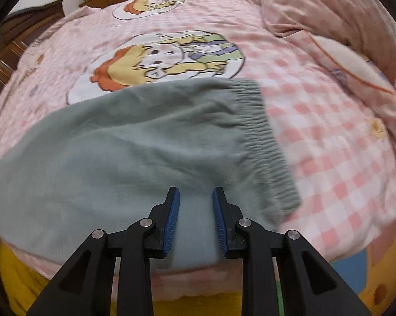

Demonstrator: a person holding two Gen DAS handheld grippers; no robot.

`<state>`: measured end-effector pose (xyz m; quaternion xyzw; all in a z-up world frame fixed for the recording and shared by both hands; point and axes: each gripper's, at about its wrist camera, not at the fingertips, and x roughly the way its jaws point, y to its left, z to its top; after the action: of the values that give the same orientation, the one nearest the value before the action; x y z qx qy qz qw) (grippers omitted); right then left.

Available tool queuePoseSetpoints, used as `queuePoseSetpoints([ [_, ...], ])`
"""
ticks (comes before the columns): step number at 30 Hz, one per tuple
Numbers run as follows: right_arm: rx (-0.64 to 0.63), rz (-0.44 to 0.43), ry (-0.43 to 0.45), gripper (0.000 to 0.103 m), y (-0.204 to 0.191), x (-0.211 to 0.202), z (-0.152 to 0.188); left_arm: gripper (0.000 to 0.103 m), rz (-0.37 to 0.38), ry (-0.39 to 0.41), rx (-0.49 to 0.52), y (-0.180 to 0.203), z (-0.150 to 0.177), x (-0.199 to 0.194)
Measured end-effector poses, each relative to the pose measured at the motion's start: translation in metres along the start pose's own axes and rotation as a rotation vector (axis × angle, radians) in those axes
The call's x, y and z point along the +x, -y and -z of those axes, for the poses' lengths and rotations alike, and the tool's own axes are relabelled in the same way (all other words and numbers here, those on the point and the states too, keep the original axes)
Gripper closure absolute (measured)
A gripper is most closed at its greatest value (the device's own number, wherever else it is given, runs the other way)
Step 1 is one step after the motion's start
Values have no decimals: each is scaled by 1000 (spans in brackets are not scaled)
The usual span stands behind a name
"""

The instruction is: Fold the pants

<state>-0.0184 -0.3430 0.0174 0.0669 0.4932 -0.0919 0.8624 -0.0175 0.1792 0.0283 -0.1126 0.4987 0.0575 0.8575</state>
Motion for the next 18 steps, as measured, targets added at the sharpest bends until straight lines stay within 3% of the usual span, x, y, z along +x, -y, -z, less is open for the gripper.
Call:
queuePoseSetpoints([
  [2, -41, 49, -3, 77, -10, -5, 1, 61, 15, 17, -35, -11, 1, -10],
  [3, -60, 72, -3, 77, -15, -7, 0, 54, 6, 30, -52, -17, 1, -14],
  [6, -108, 81, 19, 73, -33, -17, -1, 50, -48, 69, -93, -40, 1, -30],
  [10, -144, -13, 30, 68, -66, -29, -3, 50, -66, 84, -139, -65, 3, -39],
  [14, -204, -123, 0, 68, -111, -28, 2, 50, -31, 69, -167, -76, 8, -34],
  [18, -259, -166, -31, 68, -149, -22, 13, 50, 18, 64, -168, -74, 10, -26],
])
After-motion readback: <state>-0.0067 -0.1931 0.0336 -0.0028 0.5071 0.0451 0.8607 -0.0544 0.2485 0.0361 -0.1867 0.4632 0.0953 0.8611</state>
